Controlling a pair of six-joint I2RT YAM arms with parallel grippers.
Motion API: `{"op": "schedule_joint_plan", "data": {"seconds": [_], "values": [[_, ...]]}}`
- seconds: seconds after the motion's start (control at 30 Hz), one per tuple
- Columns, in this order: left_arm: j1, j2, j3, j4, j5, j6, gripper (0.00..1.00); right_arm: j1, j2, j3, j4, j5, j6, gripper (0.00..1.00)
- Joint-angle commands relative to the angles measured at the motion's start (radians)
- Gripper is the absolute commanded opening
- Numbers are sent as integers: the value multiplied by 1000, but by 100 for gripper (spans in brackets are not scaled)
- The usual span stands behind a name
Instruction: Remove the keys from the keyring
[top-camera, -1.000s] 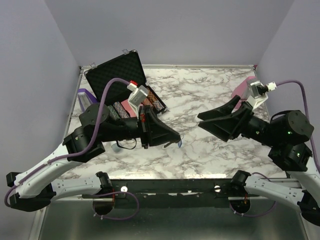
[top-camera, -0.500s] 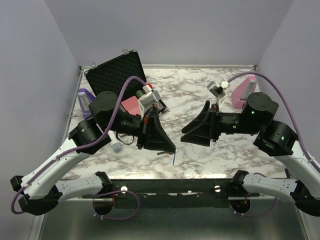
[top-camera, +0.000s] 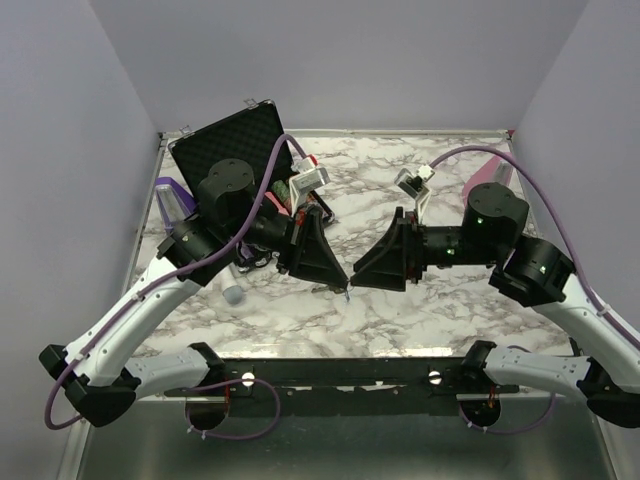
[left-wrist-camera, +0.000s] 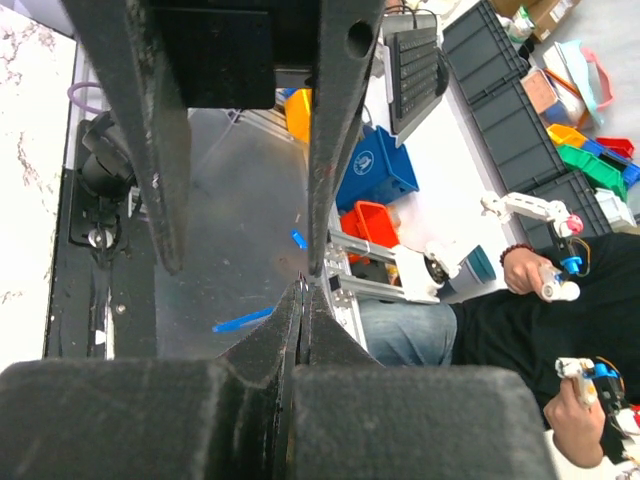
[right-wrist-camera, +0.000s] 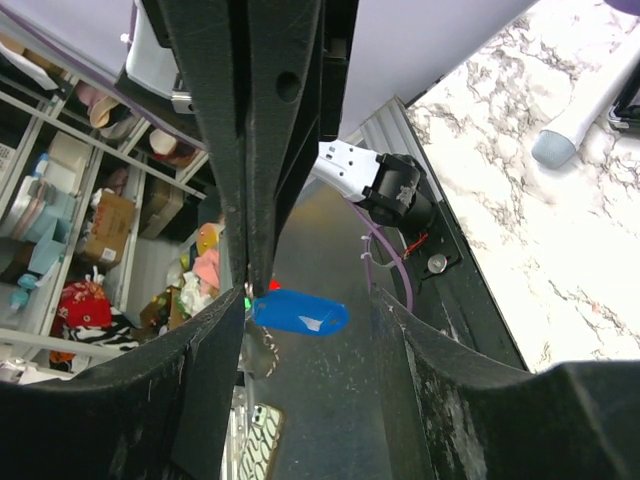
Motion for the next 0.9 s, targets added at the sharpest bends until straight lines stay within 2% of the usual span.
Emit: {"op": "schedule_joint_plan", "data": {"seconds": [0.0,0.3,0.47,0.57,0.73,0.87], "values": [[29,12,-8,100,125,-52,0,1,36,4,31,-22,17,60],[84,49,-61,280,235,-159,0,1,71,41,60,-50,36,62],[95,48,-116,521,290,-297,0,1,53,78,80,-13,67,84],[97,46,-150,705,318,-404,0,1,42,96,106,4,87,89],[97,63,-169,952,338,-555,0,3,13,96,126,61,112,87],[95,100,-167,1130,336,-683,0,1,-18,58,146,58,113,77]]}}
